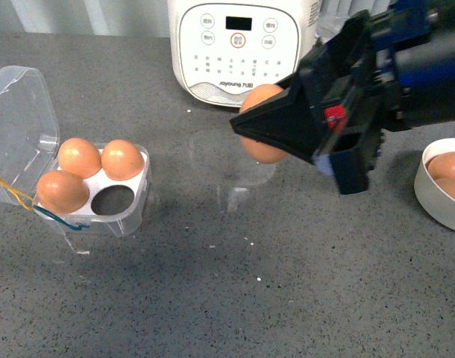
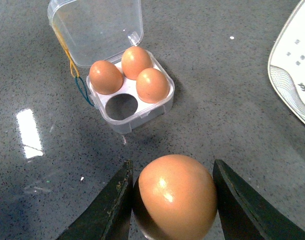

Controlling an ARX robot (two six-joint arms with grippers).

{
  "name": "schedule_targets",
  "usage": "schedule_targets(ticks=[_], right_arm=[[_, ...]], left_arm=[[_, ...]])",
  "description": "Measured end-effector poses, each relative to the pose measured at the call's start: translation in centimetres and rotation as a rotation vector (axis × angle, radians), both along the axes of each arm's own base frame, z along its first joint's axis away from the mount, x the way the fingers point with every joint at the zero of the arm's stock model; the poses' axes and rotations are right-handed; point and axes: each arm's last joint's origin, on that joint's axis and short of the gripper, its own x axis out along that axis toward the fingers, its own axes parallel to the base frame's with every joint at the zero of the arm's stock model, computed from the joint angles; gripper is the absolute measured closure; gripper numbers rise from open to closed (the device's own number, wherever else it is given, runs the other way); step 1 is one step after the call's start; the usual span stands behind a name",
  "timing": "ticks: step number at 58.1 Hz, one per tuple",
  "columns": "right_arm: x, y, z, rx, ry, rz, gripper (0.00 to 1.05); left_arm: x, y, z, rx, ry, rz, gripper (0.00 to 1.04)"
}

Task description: Put egg into box

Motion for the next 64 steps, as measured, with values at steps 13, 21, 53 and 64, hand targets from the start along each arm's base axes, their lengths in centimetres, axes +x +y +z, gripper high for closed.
schedule_targets(ticks=[13,21,53,64], right_arm=[[1.4,2.4,-1.5,-0.024,0.036,0.069,0.65],[2.1,3.9,-2.3,-0.031,0.042,0.102,0.65],[2.4,9.7,-3.8,-0.029,0.029,0.204,0.65],[2.8,10.8,-4.3,-0.043,0.026,0.201,0.65]], left_arm=[[0.0,0.0,0.0,0.0,0.0,0.0,0.07],[0.0,0.0,0.0,0.0,0.0,0.0,0.07],[0.0,0.0,0.0,0.0,0.0,0.0,0.07],[0.0,0.0,0.0,0.0,0.0,0.0,0.07]])
